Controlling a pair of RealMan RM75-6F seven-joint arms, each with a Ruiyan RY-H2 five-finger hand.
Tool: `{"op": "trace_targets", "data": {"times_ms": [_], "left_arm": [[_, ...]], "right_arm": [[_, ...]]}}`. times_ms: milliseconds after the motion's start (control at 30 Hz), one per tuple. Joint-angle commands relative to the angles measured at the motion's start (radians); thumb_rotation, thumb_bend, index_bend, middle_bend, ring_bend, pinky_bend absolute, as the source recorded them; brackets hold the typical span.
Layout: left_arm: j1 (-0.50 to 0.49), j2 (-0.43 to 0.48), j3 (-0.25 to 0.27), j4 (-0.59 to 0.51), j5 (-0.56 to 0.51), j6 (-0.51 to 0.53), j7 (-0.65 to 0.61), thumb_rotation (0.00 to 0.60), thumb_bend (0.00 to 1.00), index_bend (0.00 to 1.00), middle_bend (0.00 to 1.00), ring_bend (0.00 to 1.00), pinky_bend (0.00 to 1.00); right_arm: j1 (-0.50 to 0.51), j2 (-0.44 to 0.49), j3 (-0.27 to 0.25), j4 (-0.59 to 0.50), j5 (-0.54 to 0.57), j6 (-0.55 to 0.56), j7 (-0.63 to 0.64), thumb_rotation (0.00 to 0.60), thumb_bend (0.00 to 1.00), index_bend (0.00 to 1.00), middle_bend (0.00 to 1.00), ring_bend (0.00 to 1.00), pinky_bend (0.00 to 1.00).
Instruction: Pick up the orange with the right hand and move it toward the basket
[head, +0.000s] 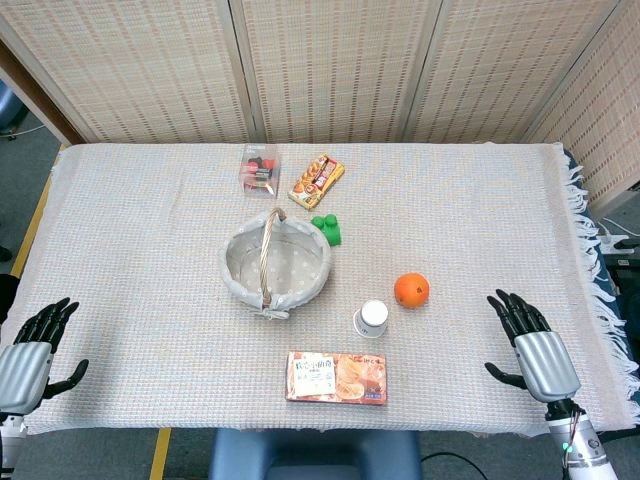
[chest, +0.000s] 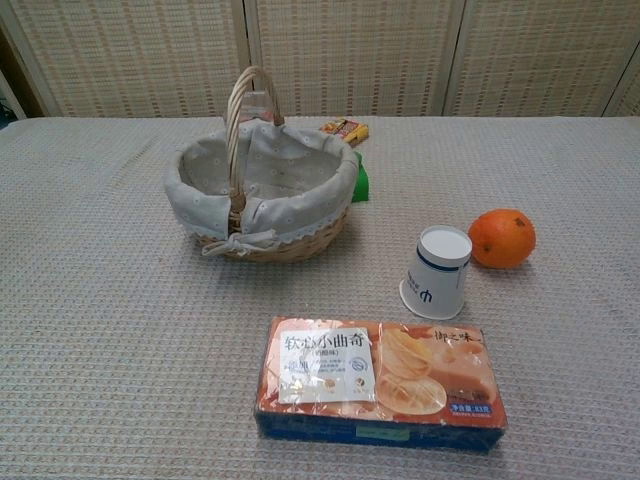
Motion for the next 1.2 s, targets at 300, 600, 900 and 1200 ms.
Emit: {"op": "trace_targets", "data": {"times_ms": [300,600,900,1200], "left_arm": [[0.0,-0.002,-0.002,0.001,-0.004,0.0,-0.003,0.6,0.33,0.0,0.0,0.0,0.1],[-0.006,0.003,-0.002,0.0,-0.013,-0.018,-0.02,0.6,0.32,0.0,0.0,0.0,0.1],[-0.01,0.015,-0.004,-0.005,-0.037,-0.042,-0.04,0.6,0.33,0.0,0.0,0.0,0.1],[-0.011,0.026,-0.005,-0.008,-0.049,-0.056,-0.064,0.6,0.33,0.0,0.0,0.0,0.1]], "right_arm": [[0.028,0.04,0.026,-0.065,0.083,-0.079,-0.032,0.6,0.01,0.0,0.0,0.0,0.13],[0.178,-0.01,0.136,-0.131,0.343,-0.293,-0.275,0.6,0.0,0.0,0.0,0.0,0.13],[0.371,-0.226,0.228,-0.018,0.638,-0.393,-0.543,0.6,0.0,0.0,0.0,0.0,0.13],[0.502,-0.424,0.254,0.153,0.789,-0.408,-0.641,0.6,0.01,0.0,0.0,0.0,0.14]]}}
